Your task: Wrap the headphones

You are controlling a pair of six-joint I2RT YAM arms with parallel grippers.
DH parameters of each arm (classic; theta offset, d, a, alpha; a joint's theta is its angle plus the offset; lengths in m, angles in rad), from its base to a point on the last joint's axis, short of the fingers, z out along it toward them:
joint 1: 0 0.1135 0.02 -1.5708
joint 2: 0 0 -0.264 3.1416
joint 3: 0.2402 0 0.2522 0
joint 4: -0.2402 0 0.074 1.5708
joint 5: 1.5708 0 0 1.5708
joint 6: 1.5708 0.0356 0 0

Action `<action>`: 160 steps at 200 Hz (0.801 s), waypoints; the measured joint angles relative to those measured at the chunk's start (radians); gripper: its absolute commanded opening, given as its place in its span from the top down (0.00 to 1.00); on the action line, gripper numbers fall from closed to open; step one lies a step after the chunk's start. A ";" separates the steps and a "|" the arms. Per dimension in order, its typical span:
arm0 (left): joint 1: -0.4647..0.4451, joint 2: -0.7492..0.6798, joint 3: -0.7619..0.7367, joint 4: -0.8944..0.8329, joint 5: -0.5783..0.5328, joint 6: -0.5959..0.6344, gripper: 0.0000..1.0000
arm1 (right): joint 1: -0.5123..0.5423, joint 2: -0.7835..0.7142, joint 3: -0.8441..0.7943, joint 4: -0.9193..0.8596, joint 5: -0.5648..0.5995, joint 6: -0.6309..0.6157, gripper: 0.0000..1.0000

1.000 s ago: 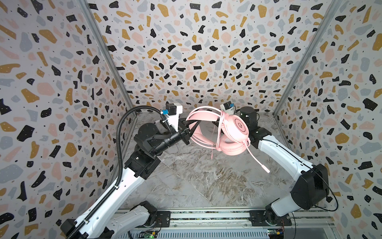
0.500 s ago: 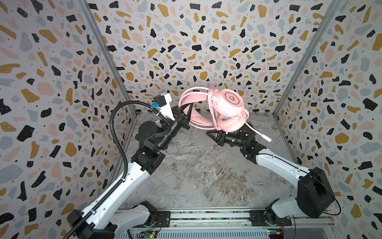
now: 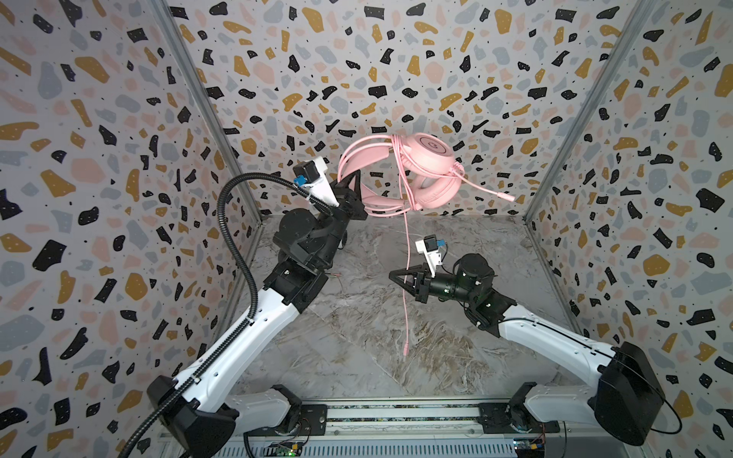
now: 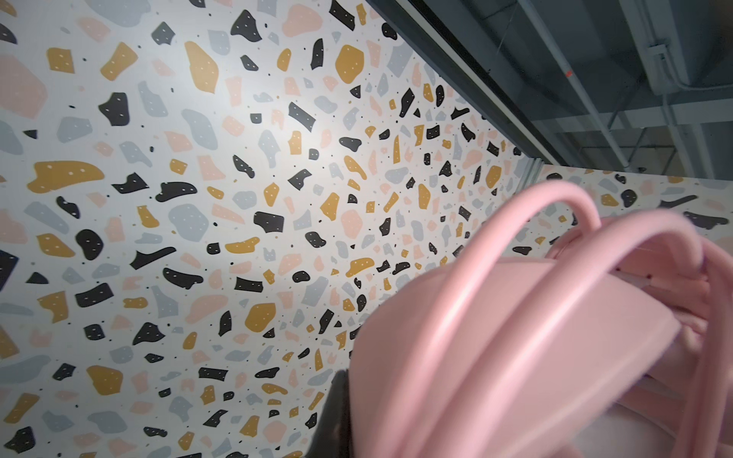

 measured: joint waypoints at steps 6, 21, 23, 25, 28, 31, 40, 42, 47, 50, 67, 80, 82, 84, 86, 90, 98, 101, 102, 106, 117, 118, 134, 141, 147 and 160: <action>0.000 0.006 0.006 -0.012 -0.018 0.004 1.00 | 0.010 -0.017 0.000 -0.019 0.011 -0.008 0.92; 0.005 0.022 0.013 -0.047 -0.067 0.020 1.00 | 0.032 -0.066 0.000 -0.082 0.038 -0.034 0.95; 0.006 0.024 0.013 -0.051 -0.072 0.021 1.00 | 0.035 -0.072 0.000 -0.091 0.041 -0.034 0.95; 0.006 0.026 0.013 -0.056 -0.078 0.024 1.00 | 0.037 -0.077 0.000 -0.099 0.043 -0.038 0.96; 0.008 0.028 0.013 -0.063 -0.086 0.026 1.00 | 0.042 -0.087 0.001 -0.113 0.051 -0.043 0.96; 0.010 0.032 0.013 -0.072 -0.096 0.029 1.00 | 0.046 -0.094 0.001 -0.124 0.056 -0.046 0.97; 0.016 0.041 0.013 -0.097 -0.120 0.036 1.00 | 0.056 -0.120 0.003 -0.166 0.074 -0.062 0.98; 0.018 0.044 0.013 -0.102 -0.124 0.039 1.00 | 0.060 -0.125 0.005 -0.179 0.077 -0.065 0.98; 0.022 0.049 0.013 -0.116 -0.133 0.043 1.00 | 0.064 -0.136 0.009 -0.201 0.086 -0.073 0.99; 0.024 0.051 0.013 -0.124 -0.137 0.045 1.00 | 0.068 -0.141 0.013 -0.215 0.094 -0.077 0.99; 0.040 0.065 0.008 -0.164 -0.160 0.054 1.00 | 0.079 -0.171 0.040 -0.292 0.136 -0.102 1.00; 0.051 0.071 0.005 -0.187 -0.171 0.055 1.00 | 0.086 -0.189 0.063 -0.343 0.165 -0.118 1.00; 0.053 0.072 0.005 -0.189 -0.171 0.055 1.00 | 0.087 -0.192 0.066 -0.351 0.169 -0.121 1.00; 0.054 0.072 0.005 -0.194 -0.174 0.055 1.00 | 0.088 -0.194 0.068 -0.356 0.172 -0.121 1.00; 0.056 0.073 0.005 -0.196 -0.174 0.055 1.00 | 0.089 -0.197 0.070 -0.363 0.175 -0.124 1.00; 0.059 0.073 0.004 -0.203 -0.175 0.056 1.00 | 0.091 -0.202 0.076 -0.377 0.182 -0.128 1.00; 0.065 0.073 0.004 -0.208 -0.176 0.056 1.00 | 0.093 -0.211 0.084 -0.402 0.194 -0.135 1.00; 0.067 0.073 0.004 -0.209 -0.176 0.056 1.00 | 0.094 -0.213 0.086 -0.410 0.198 -0.138 1.00; 0.068 0.073 0.004 -0.209 -0.176 0.056 1.00 | 0.095 -0.214 0.087 -0.414 0.200 -0.140 1.00; 0.071 0.073 0.004 -0.209 -0.176 0.056 1.00 | 0.095 -0.218 0.090 -0.428 0.205 -0.144 1.00; 0.084 0.073 0.004 -0.209 -0.172 0.051 1.00 | 0.099 -0.223 0.105 -0.470 0.222 -0.156 1.00; 0.085 0.073 0.004 -0.209 -0.172 0.051 1.00 | 0.100 -0.223 0.106 -0.472 0.223 -0.157 1.00; 0.111 0.074 0.005 -0.226 -0.159 0.041 1.00 | 0.105 -0.224 0.137 -0.537 0.257 -0.183 1.00; 0.122 0.076 0.006 -0.238 -0.153 0.040 1.00 | 0.105 -0.225 0.152 -0.564 0.273 -0.194 1.00; 0.130 0.076 0.006 -0.248 -0.150 0.037 1.00 | 0.106 -0.225 0.165 -0.584 0.285 -0.202 1.00; 0.146 0.079 0.006 -0.270 -0.142 0.028 1.00 | 0.106 -0.228 0.196 -0.627 0.311 -0.220 1.00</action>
